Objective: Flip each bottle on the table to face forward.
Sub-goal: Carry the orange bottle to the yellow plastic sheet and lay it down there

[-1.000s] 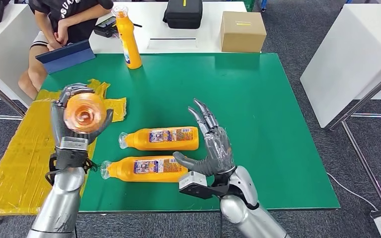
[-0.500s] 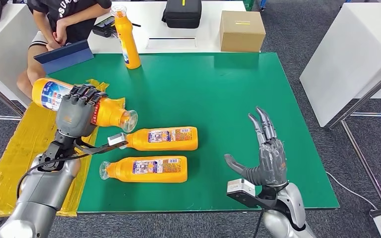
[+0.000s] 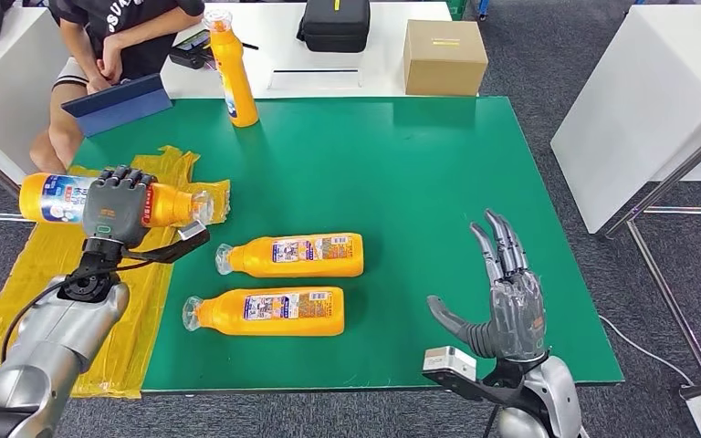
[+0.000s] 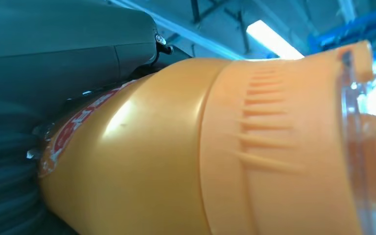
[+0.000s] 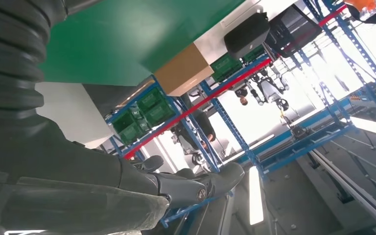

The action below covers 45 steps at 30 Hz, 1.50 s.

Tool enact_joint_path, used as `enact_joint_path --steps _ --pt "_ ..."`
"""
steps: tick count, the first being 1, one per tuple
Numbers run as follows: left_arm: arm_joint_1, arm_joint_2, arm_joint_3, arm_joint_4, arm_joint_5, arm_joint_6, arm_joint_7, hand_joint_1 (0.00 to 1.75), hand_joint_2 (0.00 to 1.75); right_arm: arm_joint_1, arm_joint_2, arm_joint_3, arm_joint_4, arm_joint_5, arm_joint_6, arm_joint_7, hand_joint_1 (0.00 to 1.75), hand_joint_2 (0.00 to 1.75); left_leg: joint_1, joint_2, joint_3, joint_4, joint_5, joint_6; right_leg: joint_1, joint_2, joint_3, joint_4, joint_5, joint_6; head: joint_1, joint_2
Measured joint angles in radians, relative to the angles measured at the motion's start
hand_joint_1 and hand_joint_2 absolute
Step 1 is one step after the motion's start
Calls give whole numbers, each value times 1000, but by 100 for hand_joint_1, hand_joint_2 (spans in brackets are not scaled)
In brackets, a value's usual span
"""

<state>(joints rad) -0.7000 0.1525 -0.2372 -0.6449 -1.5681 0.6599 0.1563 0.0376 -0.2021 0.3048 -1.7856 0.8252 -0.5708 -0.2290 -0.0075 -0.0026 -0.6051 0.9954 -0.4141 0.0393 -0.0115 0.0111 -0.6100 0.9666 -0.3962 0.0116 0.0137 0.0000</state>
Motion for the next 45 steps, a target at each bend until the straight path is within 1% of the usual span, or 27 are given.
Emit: enact_joint_path --steps 4,13,14,16,18,20,21,28,45 --pt "-11 8 -1 57 8 -14 8 175 175 2 4 0 0 7 10 1 0 175 0 0 -1 0 0 0 0 0 0 0 0 0 0 0" --pt "-12 14 2 118 30 -4 -39 175 175 -11 25 1 8 15 34 2 0 175 0 -1 -1 0 0 0 1 0 0 0 0 0 0 0" --pt "-12 14 3 121 31 -1 -45 171 175 -13 26 1 10 16 34 2 0 175 0 -1 -1 0 0 0 1 0 0 0 0 0 0 0" --pt "-12 14 4 126 35 3 -57 130 175 -15 29 1 14 17 35 2 0 175 0 -1 -1 0 0 0 1 0 0 0 0 0 0 0" --pt "-13 14 9 132 40 7 -72 50 175 -18 32 1 19 19 36 2 0 175 0 -1 -1 0 0 0 1 0 0 0 0 0 0 0" --pt "-13 13 18 137 44 14 -86 4 175 -23 36 1 25 21 39 5 0 175 0 -1 -1 0 0 0 1 0 0 0 0 0 0 0" --pt "-13 12 22 138 45 18 -92 0 175 -24 38 1 27 22 41 6 0 175 0 -1 -1 0 0 0 1 0 0 0 0 0 0 0" --pt "-13 -1 33 138 58 30 -109 0 175 -38 45 1 39 24 53 16 0 175 0 -1 -1 0 0 0 0 0 0 0 0 0 0 0" --pt "-13 -14 48 138 66 28 -115 0 175 -48 53 1 52 25 64 28 0 175 0 -1 -1 0 0 0 0 0 0 0 0 0 0 0"
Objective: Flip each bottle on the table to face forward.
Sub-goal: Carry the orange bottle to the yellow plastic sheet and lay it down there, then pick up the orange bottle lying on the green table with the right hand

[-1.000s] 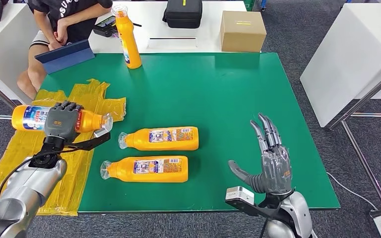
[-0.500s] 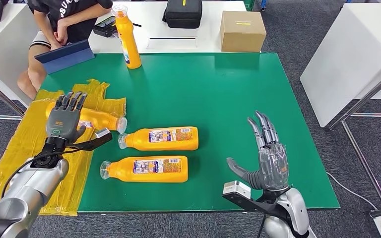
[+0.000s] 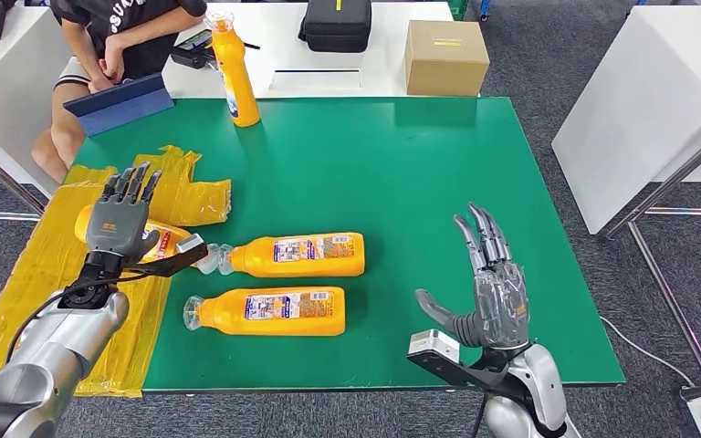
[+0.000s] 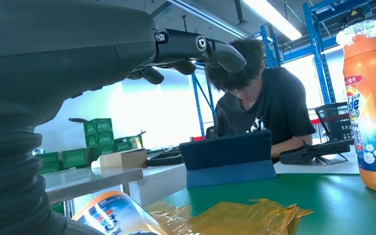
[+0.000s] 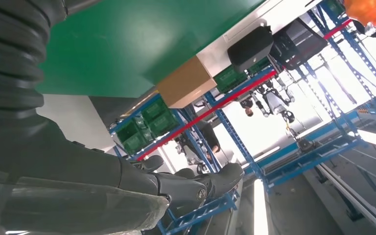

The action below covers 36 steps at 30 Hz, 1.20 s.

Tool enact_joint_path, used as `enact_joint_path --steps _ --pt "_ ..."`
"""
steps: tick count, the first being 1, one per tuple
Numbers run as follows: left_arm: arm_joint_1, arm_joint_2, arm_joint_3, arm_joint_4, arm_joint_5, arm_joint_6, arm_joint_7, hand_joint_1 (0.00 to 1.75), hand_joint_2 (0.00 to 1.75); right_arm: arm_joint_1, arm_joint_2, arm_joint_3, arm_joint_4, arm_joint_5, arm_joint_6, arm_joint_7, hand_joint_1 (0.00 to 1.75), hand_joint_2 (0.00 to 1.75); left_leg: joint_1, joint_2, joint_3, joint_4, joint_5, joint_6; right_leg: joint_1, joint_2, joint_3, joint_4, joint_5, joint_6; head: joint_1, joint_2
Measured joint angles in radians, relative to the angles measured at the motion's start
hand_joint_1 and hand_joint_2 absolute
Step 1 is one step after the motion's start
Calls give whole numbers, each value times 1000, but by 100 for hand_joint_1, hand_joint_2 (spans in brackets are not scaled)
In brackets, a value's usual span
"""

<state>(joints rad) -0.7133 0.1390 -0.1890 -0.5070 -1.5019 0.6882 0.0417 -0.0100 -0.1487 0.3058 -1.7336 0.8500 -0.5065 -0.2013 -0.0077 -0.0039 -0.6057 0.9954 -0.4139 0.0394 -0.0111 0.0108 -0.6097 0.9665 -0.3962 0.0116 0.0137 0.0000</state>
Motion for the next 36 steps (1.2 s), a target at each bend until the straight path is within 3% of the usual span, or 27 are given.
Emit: enact_joint_path --steps 6,10,13,16,20,25,36 --pt "4 -12 17 -2 66 -4 -58 0 175 -13 7 0 22 41 23 42 0 175 0 0 0 0 0 0 0 0 0 0 0 0 0 0" --pt "22 -36 48 -38 247 -58 -197 0 175 -50 7 0 54 103 78 101 0 175 0 0 0 0 0 0 0 0 1 0 0 0 0 0" --pt "60 -75 75 -129 577 -230 -374 0 175 -122 2 9 126 148 160 149 0 175 0 0 0 0 0 0 0 0 1 0 0 1 0 0" --pt "124 -114 85 -288 938 -460 -469 0 175 -234 -6 40 247 157 259 168 0 175 -1 1 0 0 0 1 0 0 2 0 1 1 0 0" --pt "201 -143 70 -492 1179 -584 -483 0 175 -389 -6 102 417 154 350 174 0 175 -1 0 1 1 1 1 -1 0 2 0 1 1 0 0" --pt "278 -162 23 -664 1254 -621 -489 0 175 -540 9 179 583 132 413 163 0 175 -1 0 1 0 1 1 -1 0 2 0 1 1 0 0" --pt "328 -206 -40 -769 1261 -622 -487 0 175 -665 109 301 804 85 438 146 0 175 0 0 1 0 1 0 1 0 2 0 1 1 0 0"
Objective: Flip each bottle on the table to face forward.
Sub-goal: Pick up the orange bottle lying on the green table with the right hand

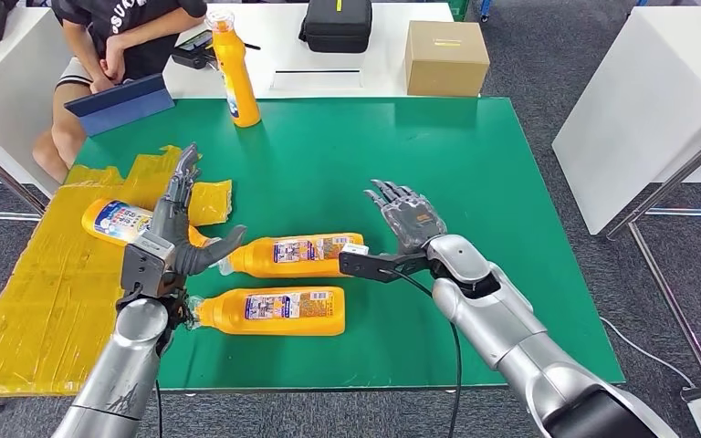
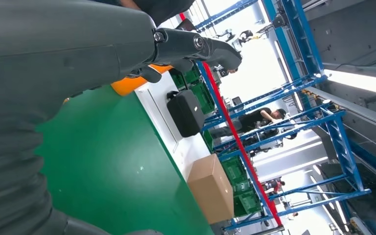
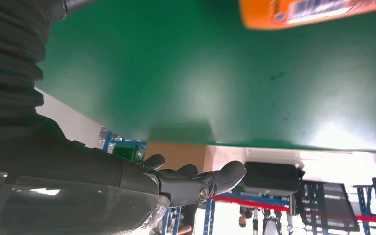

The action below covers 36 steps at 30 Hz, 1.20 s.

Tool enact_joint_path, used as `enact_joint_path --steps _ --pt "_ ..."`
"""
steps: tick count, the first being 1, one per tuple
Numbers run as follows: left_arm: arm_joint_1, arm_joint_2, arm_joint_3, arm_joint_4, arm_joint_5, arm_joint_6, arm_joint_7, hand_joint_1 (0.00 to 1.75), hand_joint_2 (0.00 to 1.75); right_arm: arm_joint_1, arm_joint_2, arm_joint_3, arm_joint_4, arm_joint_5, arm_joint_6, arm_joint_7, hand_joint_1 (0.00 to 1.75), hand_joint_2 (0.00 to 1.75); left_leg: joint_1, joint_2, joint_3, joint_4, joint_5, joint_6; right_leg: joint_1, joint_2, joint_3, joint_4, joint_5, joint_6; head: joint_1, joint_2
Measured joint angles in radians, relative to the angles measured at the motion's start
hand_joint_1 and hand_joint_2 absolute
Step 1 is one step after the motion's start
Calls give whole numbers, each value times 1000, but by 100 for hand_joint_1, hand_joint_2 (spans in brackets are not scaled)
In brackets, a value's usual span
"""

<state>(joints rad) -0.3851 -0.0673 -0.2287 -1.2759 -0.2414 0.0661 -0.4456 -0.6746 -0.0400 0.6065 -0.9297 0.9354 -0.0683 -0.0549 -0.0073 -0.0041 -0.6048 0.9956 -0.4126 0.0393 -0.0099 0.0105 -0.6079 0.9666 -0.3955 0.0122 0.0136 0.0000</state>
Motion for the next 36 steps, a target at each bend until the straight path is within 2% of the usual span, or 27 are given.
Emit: enact_joint_path --steps 13,31,36 --pt "0 -8 -7 -2 0 4 2 0 175 -29 32 36 76 -20 3 -1 0 175 0 0 0 0 0 0 0 0 0 0 0 0 0 0" --pt "-20 -34 -4 26 0 20 12 0 175 -71 160 72 231 -86 -28 -14 0 175 0 0 0 0 0 0 0 0 0 0 0 0 0 0" --pt "-22 -35 -3 29 0 21 12 0 175 -74 171 75 243 -87 -33 -15 0 175 0 0 0 0 0 0 0 0 0 0 0 0 0 0"
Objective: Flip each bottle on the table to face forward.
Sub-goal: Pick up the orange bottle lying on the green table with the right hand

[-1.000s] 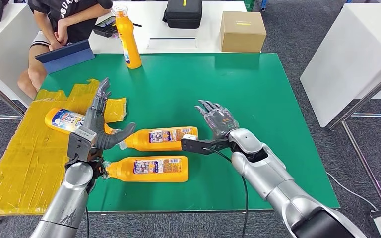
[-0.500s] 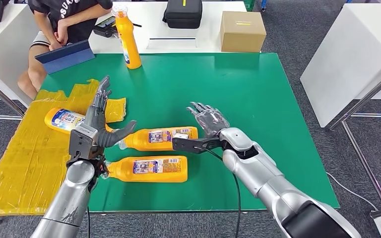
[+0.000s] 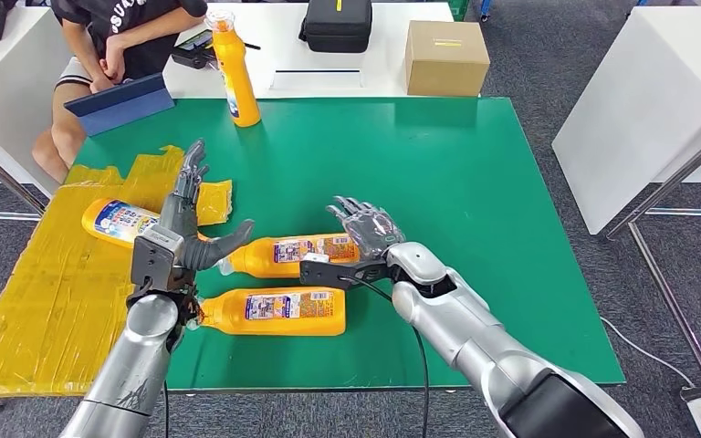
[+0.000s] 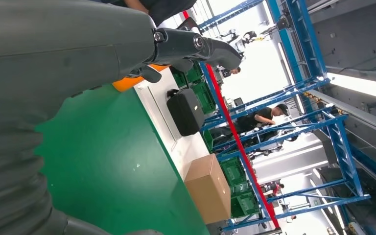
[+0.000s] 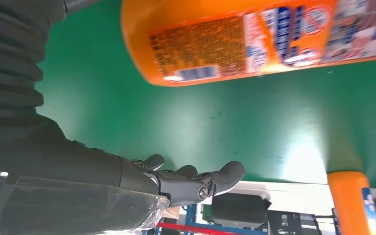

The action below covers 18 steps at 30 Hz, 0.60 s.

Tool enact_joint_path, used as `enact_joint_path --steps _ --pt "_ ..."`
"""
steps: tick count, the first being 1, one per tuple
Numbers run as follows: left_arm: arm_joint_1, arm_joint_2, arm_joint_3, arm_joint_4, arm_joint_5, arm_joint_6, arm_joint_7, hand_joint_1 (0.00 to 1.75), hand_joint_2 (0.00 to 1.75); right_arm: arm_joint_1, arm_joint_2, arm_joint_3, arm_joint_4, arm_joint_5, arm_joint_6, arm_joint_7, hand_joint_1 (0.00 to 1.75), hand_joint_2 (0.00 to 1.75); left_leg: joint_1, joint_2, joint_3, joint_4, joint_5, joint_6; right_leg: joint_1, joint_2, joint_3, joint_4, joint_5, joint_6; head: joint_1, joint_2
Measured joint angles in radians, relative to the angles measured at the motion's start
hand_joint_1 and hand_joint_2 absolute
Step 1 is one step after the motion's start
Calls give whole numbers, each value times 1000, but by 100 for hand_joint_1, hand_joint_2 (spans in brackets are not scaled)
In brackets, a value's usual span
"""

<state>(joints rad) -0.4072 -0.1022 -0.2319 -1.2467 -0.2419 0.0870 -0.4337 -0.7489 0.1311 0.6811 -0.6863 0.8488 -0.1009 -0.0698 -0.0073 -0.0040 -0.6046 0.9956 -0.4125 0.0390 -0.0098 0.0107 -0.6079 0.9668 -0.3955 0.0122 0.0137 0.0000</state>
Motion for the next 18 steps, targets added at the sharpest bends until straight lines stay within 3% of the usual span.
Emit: enact_joint_path --steps 11,18 --pt "-20 -6 16 30 8 7 -9 0 175 -37 73 13 122 -1 -14 -2 0 175 0 0 0 0 0 0 0 0 0 0 0 0 0 0" --pt "-24 -7 16 37 29 2 -21 0 175 -58 97 19 212 12 -28 43 0 175 0 0 0 0 0 0 0 0 0 0 0 0 0 0"
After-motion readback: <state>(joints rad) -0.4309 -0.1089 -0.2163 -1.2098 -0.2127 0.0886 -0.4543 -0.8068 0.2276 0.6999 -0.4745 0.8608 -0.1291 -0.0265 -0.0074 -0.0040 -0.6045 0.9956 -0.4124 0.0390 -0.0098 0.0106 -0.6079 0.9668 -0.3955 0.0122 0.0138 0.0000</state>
